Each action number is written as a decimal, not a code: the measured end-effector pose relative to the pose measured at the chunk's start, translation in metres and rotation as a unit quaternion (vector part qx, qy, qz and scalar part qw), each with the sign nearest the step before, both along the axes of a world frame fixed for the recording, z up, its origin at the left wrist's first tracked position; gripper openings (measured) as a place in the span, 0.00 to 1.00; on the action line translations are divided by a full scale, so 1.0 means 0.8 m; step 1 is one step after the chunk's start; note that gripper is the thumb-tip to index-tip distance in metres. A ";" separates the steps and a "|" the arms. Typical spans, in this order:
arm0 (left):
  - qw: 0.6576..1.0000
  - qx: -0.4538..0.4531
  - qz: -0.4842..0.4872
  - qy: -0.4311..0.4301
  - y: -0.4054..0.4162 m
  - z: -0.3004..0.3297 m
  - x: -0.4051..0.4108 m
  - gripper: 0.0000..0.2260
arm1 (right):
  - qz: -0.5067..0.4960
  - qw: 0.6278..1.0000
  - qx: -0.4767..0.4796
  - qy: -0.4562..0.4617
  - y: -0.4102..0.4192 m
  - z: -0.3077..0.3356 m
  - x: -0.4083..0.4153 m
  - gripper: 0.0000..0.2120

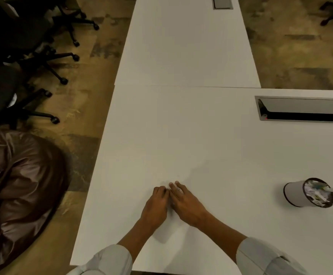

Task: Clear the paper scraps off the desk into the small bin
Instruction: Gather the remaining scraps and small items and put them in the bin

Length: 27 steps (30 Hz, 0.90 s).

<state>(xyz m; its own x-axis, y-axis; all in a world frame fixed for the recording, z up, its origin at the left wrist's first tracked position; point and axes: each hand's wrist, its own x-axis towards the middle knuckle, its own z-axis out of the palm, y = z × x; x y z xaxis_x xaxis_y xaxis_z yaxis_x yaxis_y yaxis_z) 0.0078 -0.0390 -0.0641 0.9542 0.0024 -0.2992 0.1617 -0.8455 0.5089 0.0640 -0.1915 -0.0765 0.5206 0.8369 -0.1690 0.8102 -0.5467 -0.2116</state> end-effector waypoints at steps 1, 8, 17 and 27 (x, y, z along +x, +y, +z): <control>1.000 0.012 0.001 -0.001 -0.003 -0.002 -0.005 0.14 | -0.013 1.000 0.001 0.006 -0.003 -0.001 -0.008 0.23; 0.999 0.015 0.047 0.002 -0.028 -0.004 -0.019 0.10 | -0.086 0.995 -0.022 0.049 -0.008 0.012 -0.038 0.23; 0.972 -0.076 0.223 0.020 -0.024 0.024 0.002 0.06 | -0.299 0.927 0.119 0.191 -0.009 0.028 -0.021 0.08; 0.972 -0.173 0.153 0.044 -0.097 0.082 0.084 0.04 | -0.579 0.693 0.372 0.215 -0.212 0.130 0.026 0.04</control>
